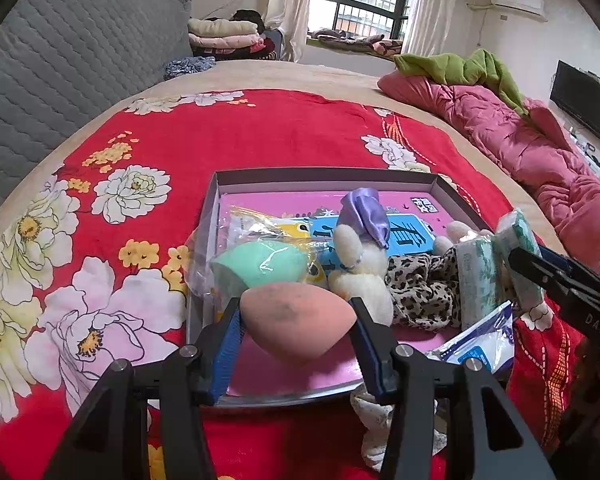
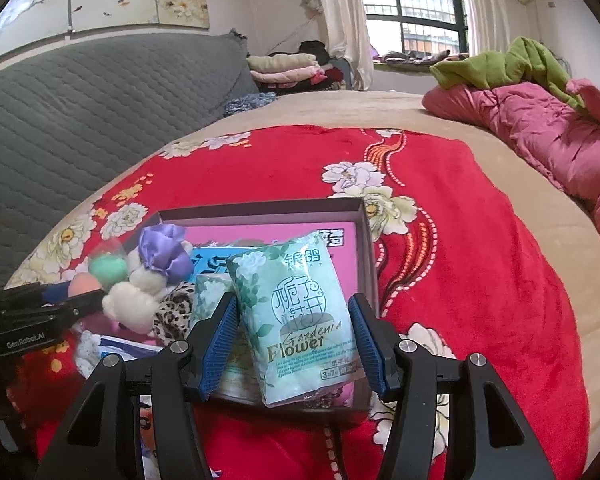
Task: Organize soft objects
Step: 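Carry the pink sponge with left tool while right tool carries the tissue pack over the box, then lower the sponge into the box and open left tool while right tool releases the tissue pack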
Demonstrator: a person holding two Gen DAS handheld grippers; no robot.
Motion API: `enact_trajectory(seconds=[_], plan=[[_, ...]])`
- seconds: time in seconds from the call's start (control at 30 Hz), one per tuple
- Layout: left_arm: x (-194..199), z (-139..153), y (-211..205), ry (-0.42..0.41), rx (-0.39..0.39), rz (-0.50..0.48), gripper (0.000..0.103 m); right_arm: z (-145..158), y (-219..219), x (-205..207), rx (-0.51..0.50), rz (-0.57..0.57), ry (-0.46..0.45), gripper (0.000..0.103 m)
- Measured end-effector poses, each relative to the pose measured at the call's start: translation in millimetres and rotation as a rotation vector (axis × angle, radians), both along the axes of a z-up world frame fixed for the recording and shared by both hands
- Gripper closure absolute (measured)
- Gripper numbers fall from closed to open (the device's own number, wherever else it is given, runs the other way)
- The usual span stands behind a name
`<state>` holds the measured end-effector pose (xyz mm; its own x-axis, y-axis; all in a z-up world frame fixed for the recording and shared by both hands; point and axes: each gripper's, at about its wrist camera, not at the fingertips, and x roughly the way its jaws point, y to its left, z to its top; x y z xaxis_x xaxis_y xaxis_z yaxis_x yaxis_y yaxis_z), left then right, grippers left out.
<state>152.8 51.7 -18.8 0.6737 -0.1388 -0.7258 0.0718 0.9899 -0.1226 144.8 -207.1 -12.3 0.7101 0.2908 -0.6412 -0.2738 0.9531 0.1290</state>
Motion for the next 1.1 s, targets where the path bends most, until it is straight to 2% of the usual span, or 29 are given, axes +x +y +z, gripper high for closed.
enact_trajectory(seconds=[0.37, 0.73, 1.1], plan=[[-0.9, 0.9, -0.6, -0.001, 0.004, 0.001, 0.051, 0.4, 1.5, 0.3, -0.009, 0.002, -0.001, 0.043], [0.5, -0.3, -0.7, 0.004, 0.009, 0.007, 0.051, 5.0, 0.1, -1.9, -0.038, -0.014, -0.02, 0.032], [1.5, -4.9, 3.3, 0.017, 0.003, 0.021, 0.05, 2.1, -6.8, 1.4, -0.037, -0.044, 0.0, 0.031]])
